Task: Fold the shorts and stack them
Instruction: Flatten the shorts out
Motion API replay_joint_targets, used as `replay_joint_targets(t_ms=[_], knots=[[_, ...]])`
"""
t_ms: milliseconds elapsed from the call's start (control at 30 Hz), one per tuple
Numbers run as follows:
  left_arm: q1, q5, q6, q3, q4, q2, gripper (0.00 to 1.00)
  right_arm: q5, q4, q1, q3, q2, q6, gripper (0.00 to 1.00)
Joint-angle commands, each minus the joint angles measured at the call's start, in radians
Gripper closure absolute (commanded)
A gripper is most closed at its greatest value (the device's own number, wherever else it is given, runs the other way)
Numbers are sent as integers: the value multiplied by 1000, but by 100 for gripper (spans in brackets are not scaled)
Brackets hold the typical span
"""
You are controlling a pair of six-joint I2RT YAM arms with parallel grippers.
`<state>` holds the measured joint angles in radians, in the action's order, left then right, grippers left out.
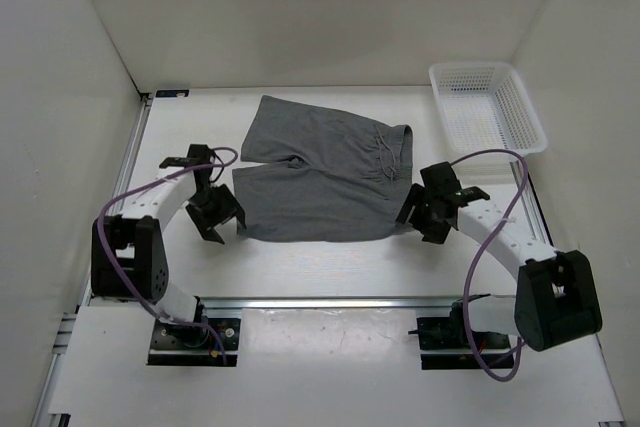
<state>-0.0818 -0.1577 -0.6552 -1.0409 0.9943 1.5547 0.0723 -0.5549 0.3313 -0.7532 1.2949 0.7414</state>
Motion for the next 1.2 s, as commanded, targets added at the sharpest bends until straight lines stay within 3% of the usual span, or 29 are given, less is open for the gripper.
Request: replay_joint_targets(t_ms=[0,200,267,433,500,667,700,800,867,967,1167], knots=[[-6,14,-41,109,-3,-160,30,28,-40,0,34,-69,-4,18],[-15,-8,-84,171,-133,-145,40,-52,-5,-9,34,-66,36,15],[-25,56,-84,136,-158,-107,50,-62,4,-9,23,-66,36,15],[-56,99,-72,35,-177,13,50,-62,4,-18,14,-66,36,14],[-65,99,-72,15,-177,40,51,-95,29,-46,14,-45,36,9],[-87,99,-63,-37,-177,87,89,-200,144,-92,15,49,47,8],[-87,99,-63,-38,-177,99,89,-200,144,-92,6,66,47,10],[-96,89,-63,-47,-177,99,89,-177,165,-92,-26,132,47,29],[-96,70,-54,-56,-165,59,89,-129,165,-92,-55,188,36,66],[-96,70,-41,-114,-106,21,89,-120,142,-92,-129,227,12,100],[-96,70,22,-252,47,-65,89,-65,60,-92,-201,121,-20,100]])
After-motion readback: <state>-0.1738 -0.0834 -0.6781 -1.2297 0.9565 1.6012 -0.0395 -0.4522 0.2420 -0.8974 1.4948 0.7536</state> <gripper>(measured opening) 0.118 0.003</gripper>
